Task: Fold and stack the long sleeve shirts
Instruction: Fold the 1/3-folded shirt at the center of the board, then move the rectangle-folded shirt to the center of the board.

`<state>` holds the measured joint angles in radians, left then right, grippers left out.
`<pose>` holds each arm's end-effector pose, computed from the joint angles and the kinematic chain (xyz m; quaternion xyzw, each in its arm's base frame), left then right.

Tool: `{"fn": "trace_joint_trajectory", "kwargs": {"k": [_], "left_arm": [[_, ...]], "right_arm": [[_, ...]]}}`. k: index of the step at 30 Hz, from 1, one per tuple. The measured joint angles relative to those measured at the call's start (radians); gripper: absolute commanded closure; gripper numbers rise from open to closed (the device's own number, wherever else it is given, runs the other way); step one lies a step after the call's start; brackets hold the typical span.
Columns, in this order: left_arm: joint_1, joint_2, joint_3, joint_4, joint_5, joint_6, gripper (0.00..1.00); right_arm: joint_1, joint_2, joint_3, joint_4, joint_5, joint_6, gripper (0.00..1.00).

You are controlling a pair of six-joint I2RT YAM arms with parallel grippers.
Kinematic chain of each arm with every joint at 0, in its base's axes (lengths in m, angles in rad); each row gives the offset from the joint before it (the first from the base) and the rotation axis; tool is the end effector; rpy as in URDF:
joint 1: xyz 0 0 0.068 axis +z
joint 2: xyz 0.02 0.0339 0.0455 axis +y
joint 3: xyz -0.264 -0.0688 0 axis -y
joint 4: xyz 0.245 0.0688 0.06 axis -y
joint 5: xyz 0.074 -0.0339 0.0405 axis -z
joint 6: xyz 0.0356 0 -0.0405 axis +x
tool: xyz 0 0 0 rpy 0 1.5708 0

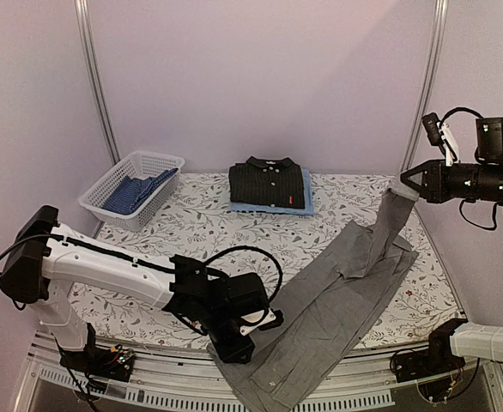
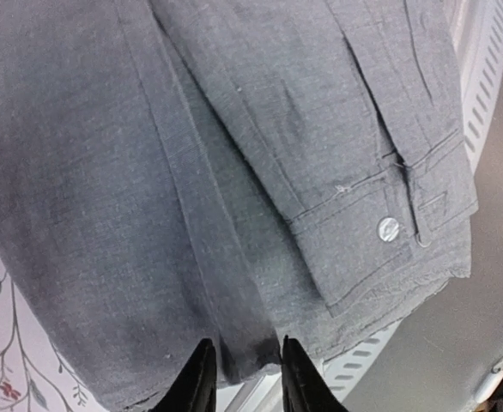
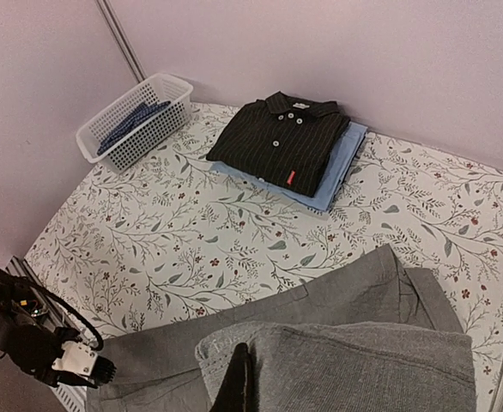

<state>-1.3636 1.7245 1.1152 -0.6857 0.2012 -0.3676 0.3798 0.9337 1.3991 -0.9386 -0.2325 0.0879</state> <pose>0.0600 -0.3198 0.1786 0.4829 0.8592 -0.1686 0.0129 0.1378 0.0638 0.4398 -0.1831 0.8296 0.2163 0.4811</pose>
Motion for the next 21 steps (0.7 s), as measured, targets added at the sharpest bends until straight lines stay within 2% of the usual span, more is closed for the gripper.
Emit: {"fn": "trace_joint_trajectory", "kwargs": {"k": [2, 7, 11, 15, 21], "left_arm": [[0.0, 0.0, 0.0, 0.008, 0.014, 0.006, 0.57], [0.027, -0.019, 0.0, 0.036, 0.068, 0.013, 0.56], [0.102, -0.049, -0.001, 0.084, 0.09, 0.005, 0.57], [0.187, -0.04, -0.003, 0.142, 0.082, -0.028, 0.59], [0.244, 0.047, -0.016, 0.225, 0.087, -0.064, 0.6]], "right_arm": [[0.0, -0.005, -0.056, -0.005, -0.036, -0.008, 1.0], [0.0, -0.001, -0.185, 0.015, -0.095, 0.006, 1.0], [0.002, 0.024, -0.324, 0.108, -0.1, 0.055, 1.0], [0.002, 0.126, -0.454, 0.249, -0.087, 0.121, 1.0], [-0.008, 0.379, -0.536, 0.47, -0.019, 0.23, 1.0]]}}
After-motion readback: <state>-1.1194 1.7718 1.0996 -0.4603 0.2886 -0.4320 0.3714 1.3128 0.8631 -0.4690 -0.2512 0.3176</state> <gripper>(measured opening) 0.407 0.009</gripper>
